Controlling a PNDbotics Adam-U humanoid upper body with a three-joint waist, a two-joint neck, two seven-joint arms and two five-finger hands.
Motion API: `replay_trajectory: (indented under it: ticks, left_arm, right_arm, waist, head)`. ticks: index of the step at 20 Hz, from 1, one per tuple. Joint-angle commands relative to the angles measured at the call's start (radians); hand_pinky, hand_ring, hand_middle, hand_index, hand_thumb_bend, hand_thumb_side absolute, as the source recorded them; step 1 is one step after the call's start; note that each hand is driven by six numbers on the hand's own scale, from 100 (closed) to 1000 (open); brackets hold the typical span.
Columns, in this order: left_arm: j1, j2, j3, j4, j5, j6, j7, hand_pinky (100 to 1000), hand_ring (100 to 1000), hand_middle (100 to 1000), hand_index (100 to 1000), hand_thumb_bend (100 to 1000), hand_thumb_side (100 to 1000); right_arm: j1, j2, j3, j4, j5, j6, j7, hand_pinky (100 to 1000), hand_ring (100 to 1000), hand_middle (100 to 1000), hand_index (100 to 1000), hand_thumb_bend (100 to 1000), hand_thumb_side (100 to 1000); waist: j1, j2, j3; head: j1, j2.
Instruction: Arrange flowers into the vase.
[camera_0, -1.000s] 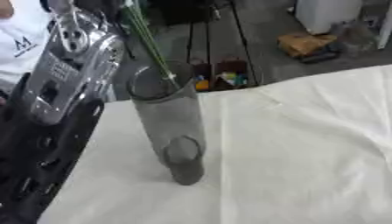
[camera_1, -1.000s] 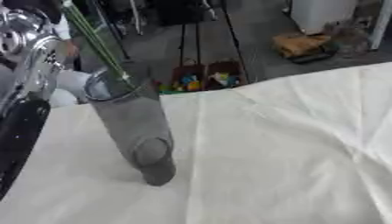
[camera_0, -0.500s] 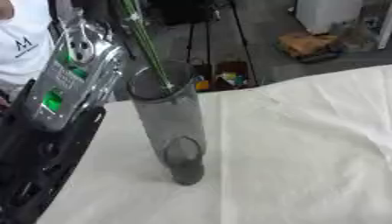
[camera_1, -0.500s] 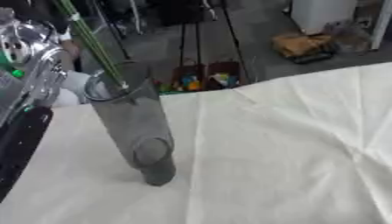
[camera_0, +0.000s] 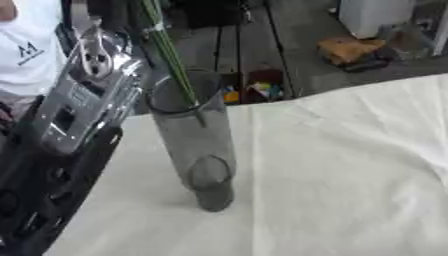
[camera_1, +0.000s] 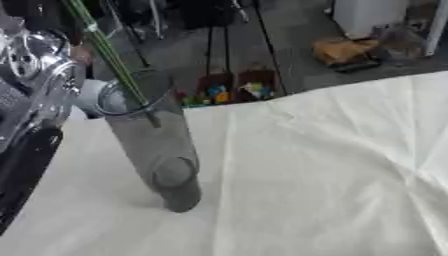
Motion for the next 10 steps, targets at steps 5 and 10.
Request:
replay_trajectory:
  ticks: [5,10]
  left_arm:
    - [-0.006,0.026,0.001,-0.010,-0.014,-0.033,-0.002,100,100,100,100,100,888]
    - [0.002,0.028,-0.007,0.000,-0.029,-0.044,-0.014,100,100,100,100,100,903]
  right_arm:
    - [-0.008,-0.009,-0.008,-0.018,0.005,0.001,0.000,605,728,622,741,100,1000]
    - [-0.009,-0.008,-0.010,-0.018,0.006,0.001,0.000,605,728,622,742,100,1000]
  waist:
    - [-0.010,-0.016,-0.002]
    - [-0.009,-0.015,-0.002]
  head:
    - [-0.002,-0.019]
    - [-0.002,-0.020]
